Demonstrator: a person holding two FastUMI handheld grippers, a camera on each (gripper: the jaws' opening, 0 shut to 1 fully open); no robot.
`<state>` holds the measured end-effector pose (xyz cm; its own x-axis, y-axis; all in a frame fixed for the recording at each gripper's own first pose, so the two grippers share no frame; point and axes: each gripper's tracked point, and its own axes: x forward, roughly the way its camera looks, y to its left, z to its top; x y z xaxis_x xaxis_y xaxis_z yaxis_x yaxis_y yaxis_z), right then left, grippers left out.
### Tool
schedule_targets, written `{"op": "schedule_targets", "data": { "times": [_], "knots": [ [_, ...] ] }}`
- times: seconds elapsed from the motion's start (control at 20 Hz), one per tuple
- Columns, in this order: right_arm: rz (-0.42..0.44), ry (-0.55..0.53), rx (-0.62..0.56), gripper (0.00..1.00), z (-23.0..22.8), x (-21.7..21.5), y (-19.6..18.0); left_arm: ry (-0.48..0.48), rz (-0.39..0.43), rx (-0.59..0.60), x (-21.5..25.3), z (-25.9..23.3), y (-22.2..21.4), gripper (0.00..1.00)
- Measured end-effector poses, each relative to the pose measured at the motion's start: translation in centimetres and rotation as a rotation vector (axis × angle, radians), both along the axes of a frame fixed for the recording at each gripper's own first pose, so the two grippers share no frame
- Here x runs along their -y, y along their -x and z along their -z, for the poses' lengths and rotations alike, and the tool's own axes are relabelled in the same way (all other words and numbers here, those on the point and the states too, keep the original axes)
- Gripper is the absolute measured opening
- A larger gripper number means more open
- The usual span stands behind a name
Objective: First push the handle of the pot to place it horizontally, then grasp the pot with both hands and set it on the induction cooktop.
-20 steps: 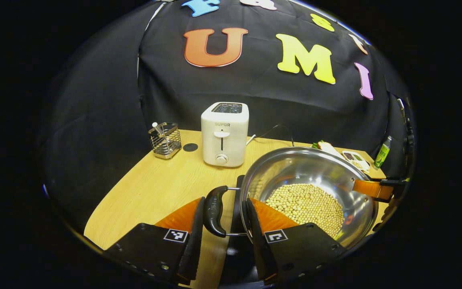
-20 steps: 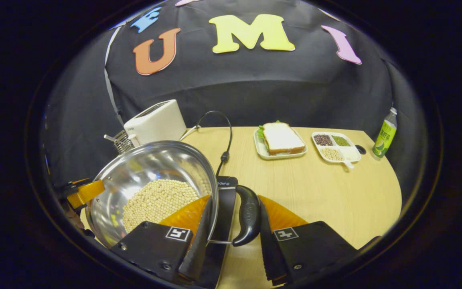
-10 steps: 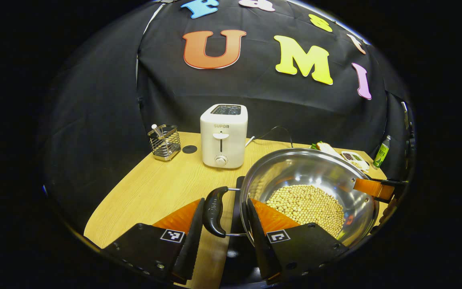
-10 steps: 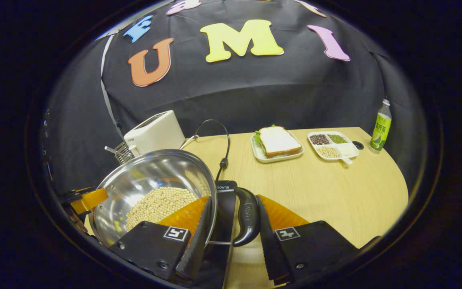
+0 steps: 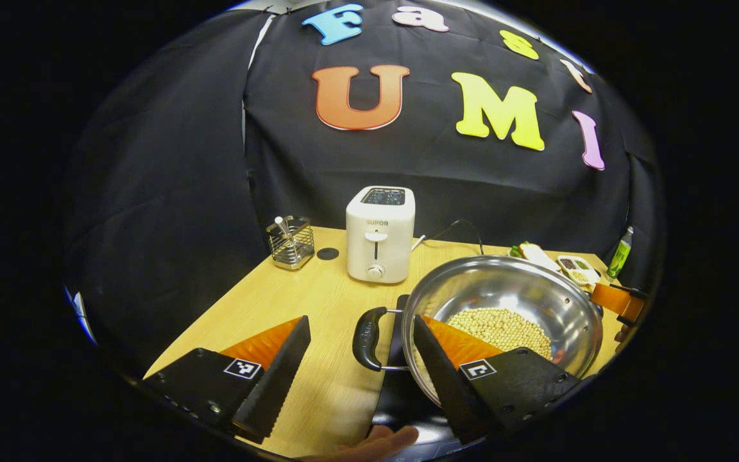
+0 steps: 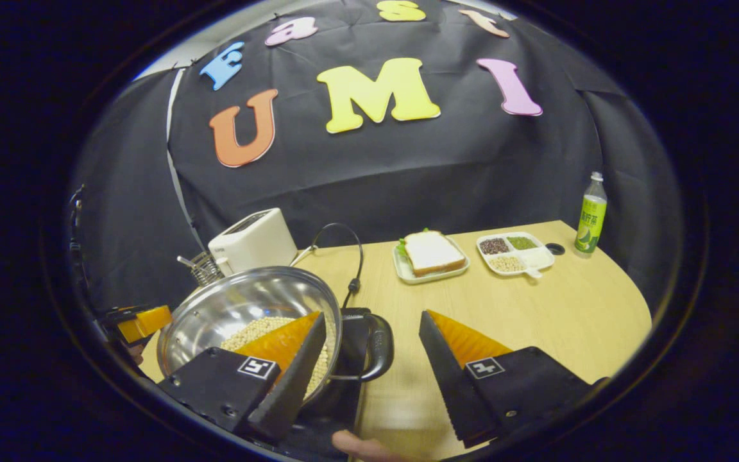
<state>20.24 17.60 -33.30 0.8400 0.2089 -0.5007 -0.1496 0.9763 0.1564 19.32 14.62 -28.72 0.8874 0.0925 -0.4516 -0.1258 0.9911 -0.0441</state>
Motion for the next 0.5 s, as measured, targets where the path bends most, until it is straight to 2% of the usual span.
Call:
{"op": "schedule_targets", "data": {
  "times": [0.5],
  "knots": [
    [0.022, 0.042, 0.111, 0.94, -5.9, 5.4, 6.9, -0.024, 0.037, 0.139, 6.1, -6.9, 6.5, 0.95]
  ]
}}
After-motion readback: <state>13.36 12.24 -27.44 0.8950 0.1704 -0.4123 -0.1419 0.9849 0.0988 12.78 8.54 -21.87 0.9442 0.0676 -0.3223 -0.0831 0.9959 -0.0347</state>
